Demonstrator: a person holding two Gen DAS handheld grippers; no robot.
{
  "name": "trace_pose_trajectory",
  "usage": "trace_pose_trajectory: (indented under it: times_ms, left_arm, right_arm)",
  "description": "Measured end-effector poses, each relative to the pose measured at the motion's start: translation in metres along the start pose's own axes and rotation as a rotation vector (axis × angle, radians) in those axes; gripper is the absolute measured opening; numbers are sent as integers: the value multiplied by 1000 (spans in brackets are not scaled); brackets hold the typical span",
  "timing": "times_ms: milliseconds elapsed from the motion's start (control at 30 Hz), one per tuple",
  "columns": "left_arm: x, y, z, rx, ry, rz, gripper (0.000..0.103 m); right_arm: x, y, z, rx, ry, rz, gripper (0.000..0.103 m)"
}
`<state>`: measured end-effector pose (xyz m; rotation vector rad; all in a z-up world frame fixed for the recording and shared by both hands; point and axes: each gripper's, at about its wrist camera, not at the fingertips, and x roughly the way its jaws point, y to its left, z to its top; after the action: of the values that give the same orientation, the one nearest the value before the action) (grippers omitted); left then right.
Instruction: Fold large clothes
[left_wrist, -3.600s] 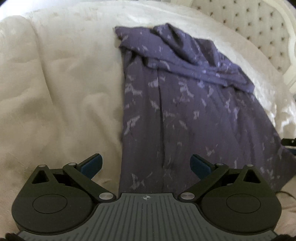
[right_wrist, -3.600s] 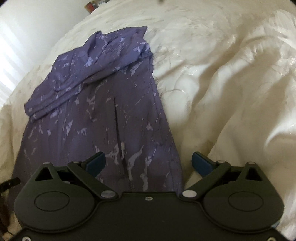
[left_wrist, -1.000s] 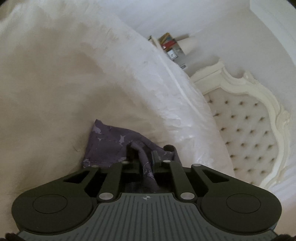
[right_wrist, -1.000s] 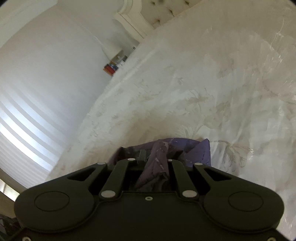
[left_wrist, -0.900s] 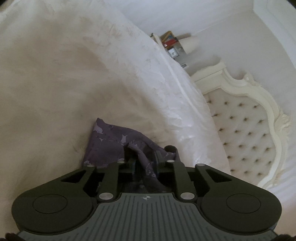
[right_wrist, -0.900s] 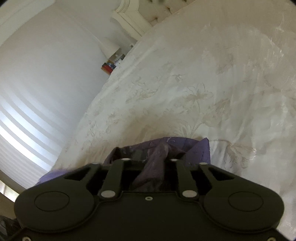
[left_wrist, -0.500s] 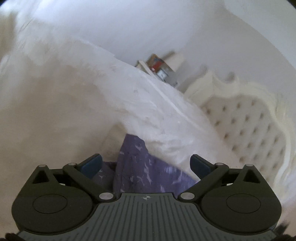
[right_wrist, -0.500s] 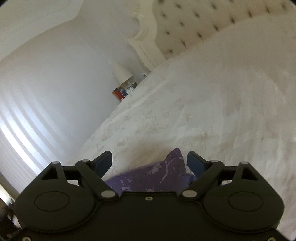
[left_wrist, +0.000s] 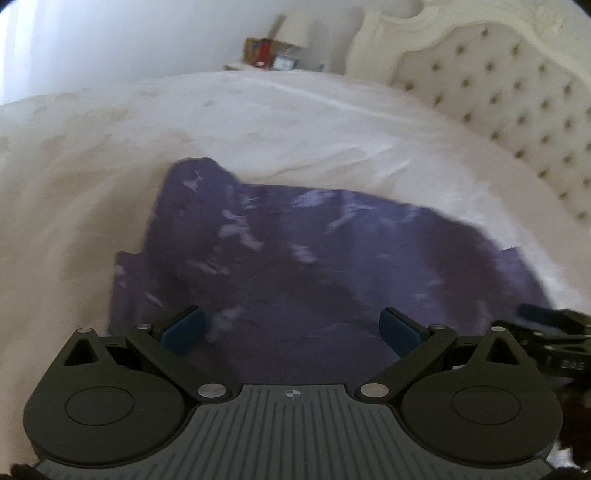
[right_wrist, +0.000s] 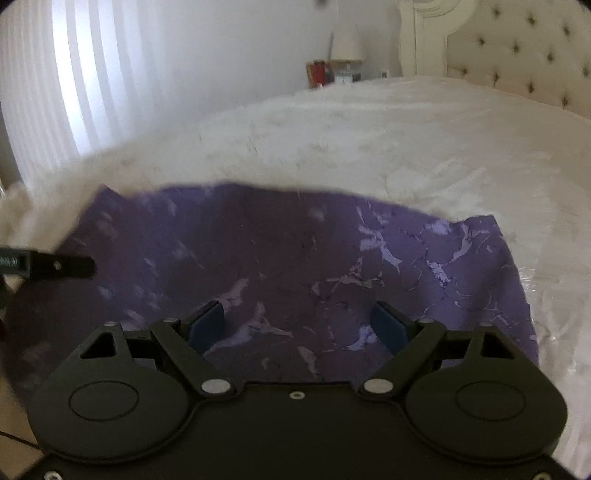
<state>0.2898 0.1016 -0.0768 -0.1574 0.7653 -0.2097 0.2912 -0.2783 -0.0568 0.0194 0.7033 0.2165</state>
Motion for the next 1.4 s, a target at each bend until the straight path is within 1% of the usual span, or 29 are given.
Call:
trace_pose_trajectory:
  times_ms: [67, 100, 133, 167, 200, 300, 333, 367, 467, 600, 700, 833, 900, 1033, 1167, 1233, 1400]
  left_arm:
    - [4, 9, -1, 22, -2, 40, 102]
    - [7, 13, 1, 12, 0, 31, 102]
    - [10, 15, 3, -11, 6, 15, 102]
    - [11, 17, 3, -34, 12, 5, 102]
    - [12, 18, 4, -42, 12, 2, 102]
    - [15, 10, 0, -1, 8, 23, 102]
    - [16, 9, -2, 9, 7, 28, 102]
    - [17, 8, -3, 15, 7, 31, 103]
    - [17, 7, 0, 16, 16, 37, 103]
    - [10, 8, 10, -10, 29, 16, 103]
    - [-15, 13, 5, -44, 11, -27, 103]
    - [-51, 20, -14, -51, 20, -46, 103]
    - [-66, 25, -26, -64, 38, -59, 103]
    - [-87, 29, -52, -74, 68, -58, 103]
    - [-97, 30, -74, -93, 95, -65, 103]
    - [-97, 29, -81, -103, 108, -70, 103]
    - [-82, 29, -84, -114, 136, -78, 103]
  right_arm:
    - [7, -3, -4, -19, -3, -41, 88]
    - [12, -7, -3, -15, -7, -68, 88]
    - [16, -11, -3, -5, -12, -91, 90]
    - [19, -15, -2, 10, -8, -133, 93]
    - [23, -25, -3, 54, -6, -165, 93]
    - [23, -53, -11, 193, -16, -198, 94]
    - [23, -58, -14, 226, -22, -195, 94]
    - [21, -61, -16, 243, -27, -187, 94]
    - [18, -57, -17, 211, -22, -195, 96]
    - [5, -61, -12, 204, 4, -154, 96]
    - [-21, -65, -16, 197, -15, -115, 97]
    - [-64, -68, -34, 217, -37, -57, 102]
    - [-86, -72, -46, 234, -34, -43, 102]
    - [-115, -77, -71, 287, -33, -30, 102]
    - [-130, -83, -94, 358, -6, -21, 102]
    - [-133, -85, -105, 402, 8, -1, 102]
    - [-125, -89, -118, 495, 37, 66, 102]
